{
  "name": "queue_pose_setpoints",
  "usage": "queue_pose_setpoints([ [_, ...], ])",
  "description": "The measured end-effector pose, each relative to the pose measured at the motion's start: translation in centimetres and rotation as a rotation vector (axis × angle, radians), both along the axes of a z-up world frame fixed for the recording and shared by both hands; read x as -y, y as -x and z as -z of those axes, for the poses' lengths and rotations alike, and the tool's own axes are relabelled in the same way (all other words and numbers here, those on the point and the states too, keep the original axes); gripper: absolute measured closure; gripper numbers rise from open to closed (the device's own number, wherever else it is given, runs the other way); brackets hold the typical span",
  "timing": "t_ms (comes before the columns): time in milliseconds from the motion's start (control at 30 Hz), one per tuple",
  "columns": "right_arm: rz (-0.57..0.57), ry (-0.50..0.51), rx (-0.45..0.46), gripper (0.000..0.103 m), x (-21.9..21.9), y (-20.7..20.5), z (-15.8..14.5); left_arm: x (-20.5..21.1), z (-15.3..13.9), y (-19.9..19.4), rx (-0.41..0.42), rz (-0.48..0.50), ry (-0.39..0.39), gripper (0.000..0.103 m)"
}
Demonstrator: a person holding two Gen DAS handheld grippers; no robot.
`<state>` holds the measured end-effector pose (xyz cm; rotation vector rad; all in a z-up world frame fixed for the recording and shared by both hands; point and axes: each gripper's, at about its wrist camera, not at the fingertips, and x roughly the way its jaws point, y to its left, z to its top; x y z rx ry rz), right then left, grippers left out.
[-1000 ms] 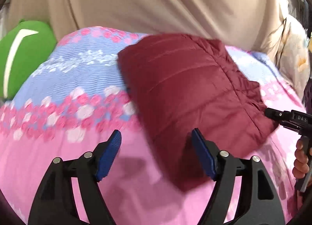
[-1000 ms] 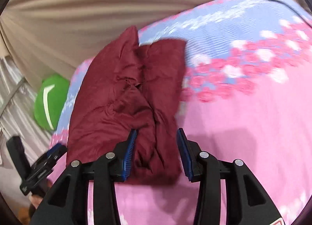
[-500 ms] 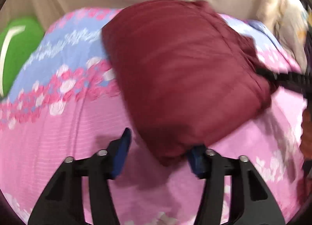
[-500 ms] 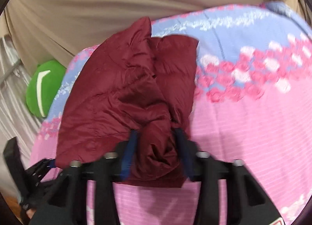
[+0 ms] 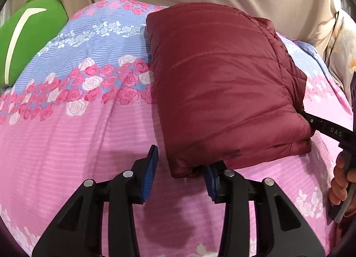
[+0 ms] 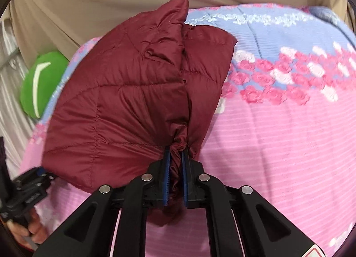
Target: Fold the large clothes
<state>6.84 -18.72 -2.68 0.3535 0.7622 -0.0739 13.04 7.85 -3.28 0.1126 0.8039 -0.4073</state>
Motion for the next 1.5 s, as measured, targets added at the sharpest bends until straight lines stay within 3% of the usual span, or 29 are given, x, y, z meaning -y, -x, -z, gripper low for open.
queue_pose_setpoints([
  [200,0.037,0.059,0.045,0.091,-1.2,2.4,-1.8,-0.1,-1.1,1.5,0.024,-0.034,-0.032,0.062],
  [300,0.06,0.103,0.074,0.087,-2.0,4.5,-2.9,-0.2,-2.1,3.4,0.066,-0.056,-0.032,0.037],
  [433,0.086,0.137,0.064,0.081,-3.2,5.8,-3.0,1.0,-2.4,5.5,0.109,-0.081,-0.049,0.027],
  [633,0.117,0.186,0.026,0.063,-4.6,7.1,-1.4,2.1,-1.4,6.7,0.135,-0.137,-0.047,0.012],
  [800,0.104,0.171,-0.04,0.059,-5.5,7.4,0.4,2.9,-0.1,7.1,0.106,-0.153,-0.082,0.011],
  [933,0.117,0.204,-0.033,0.053,-6.1,7.9,0.2,2.9,0.0,7.3,0.111,-0.165,-0.091,0.009],
  [1500,0.093,0.225,-0.055,0.05,-8.1,9.0,0.6,3.4,0.4,8.3,0.104,-0.173,-0.134,0.007],
])
